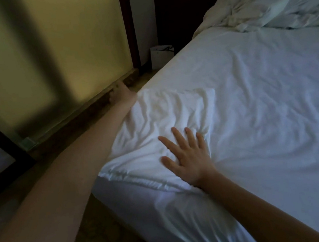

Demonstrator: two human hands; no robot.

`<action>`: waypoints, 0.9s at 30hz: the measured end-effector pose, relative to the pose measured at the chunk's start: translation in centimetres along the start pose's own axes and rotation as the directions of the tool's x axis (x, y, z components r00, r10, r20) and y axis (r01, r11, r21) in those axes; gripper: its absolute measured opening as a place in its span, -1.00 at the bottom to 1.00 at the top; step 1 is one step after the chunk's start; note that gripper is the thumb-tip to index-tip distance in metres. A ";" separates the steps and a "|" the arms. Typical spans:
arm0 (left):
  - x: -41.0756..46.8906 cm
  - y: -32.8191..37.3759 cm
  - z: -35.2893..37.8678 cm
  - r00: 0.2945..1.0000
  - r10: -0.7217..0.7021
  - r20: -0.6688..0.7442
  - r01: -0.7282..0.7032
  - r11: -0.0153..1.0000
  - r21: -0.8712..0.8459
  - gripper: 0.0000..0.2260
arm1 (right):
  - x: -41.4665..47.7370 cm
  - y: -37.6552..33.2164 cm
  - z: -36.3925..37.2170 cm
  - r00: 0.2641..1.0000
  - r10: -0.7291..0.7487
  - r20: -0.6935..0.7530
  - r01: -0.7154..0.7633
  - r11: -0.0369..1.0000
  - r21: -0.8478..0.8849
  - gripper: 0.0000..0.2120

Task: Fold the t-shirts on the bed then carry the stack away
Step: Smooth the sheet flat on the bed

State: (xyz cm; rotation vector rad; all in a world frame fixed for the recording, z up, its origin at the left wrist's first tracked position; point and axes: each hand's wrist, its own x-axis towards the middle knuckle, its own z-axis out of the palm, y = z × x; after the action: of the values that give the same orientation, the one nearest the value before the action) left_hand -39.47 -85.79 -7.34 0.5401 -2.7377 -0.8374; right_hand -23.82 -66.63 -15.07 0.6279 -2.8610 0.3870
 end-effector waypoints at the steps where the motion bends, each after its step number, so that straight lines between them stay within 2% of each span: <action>1: -0.5 -0.2 0.7 0.991 0.124 -0.059 -0.119 0.990 0.081 -0.52 | -0.1 0.0 0.0 1.000 0.001 0.001 -0.001 1.000 0.003 -0.38; 2: -1.6 -0.4 1.8 0.964 0.263 -0.041 -0.251 0.950 0.186 -0.54 | -0.1 -0.1 -0.1 1.000 0.003 0.016 -0.003 1.000 -0.004 -0.35; 3: -2.9 -0.4 2.9 0.939 0.337 0.066 -0.342 0.896 0.284 -0.54 | 0.0 -0.2 -0.3 1.000 0.004 0.028 -0.004 1.000 -0.016 -0.32; 5: -5.0 -0.6 4.5 0.929 0.258 0.267 -0.349 0.852 0.391 -0.50 | 0.0 0.0 -0.4 0.994 0.016 0.111 -0.016 1.000 0.001 -0.24; 6: -5.0 -0.8 5.0 0.931 0.197 0.307 -0.313 0.864 0.394 -0.48 | -0.1 0.1 -0.5 0.990 0.029 0.140 -0.029 1.000 -0.002 -0.21; 9: -4.7 0.0 4.6 0.940 0.177 0.293 -0.295 0.853 0.431 -0.48 | 0.0 0.2 -0.6 0.986 0.032 0.162 -0.030 0.999 -0.013 -0.21; 12: -7.7 -0.2 3.0 0.938 0.306 0.162 -0.346 0.810 0.473 -0.52 | 0.0 0.1 -0.8 0.983 0.029 0.184 -0.029 1.000 -0.003 -0.21; 15: -13.1 -4.3 2.5 0.907 0.394 0.148 -0.411 0.750 0.518 -0.52 | -0.2 0.1 -0.8 0.984 0.032 0.176 -0.030 0.999 -0.010 -0.21; 19: -15.1 -5.4 1.1 0.949 0.252 0.191 -0.310 0.855 0.415 -0.57 | -1.2 -0.2 -1.5 0.993 0.068 0.094 -0.068 0.998 -0.003 -0.22; 21: -15.2 -4.5 0.6 0.944 0.254 0.209 -0.321 0.848 0.422 -0.58 | -2.5 -0.2 -2.3 0.994 0.072 0.084 -0.073 0.997 0.012 -0.22; 24: -17.1 -4.6 0.6 0.952 0.231 0.202 -0.296 0.864 0.407 -0.57 | -5.2 0.5 -3.5 0.985 0.057 0.160 -0.065 0.997 0.043 -0.47; 27: -20.8 -3.7 0.7 0.949 0.190 0.252 -0.268 0.908 0.322 -0.55 | -8.1 1.1 -4.4 0.985 0.042 0.170 -0.046 0.999 0.024 -0.53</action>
State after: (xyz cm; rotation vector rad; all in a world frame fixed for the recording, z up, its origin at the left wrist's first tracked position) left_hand -19.80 -79.82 -12.29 0.1817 -3.0937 -0.3643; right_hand -16.48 -61.30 -13.04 0.6320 -3.0407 0.3985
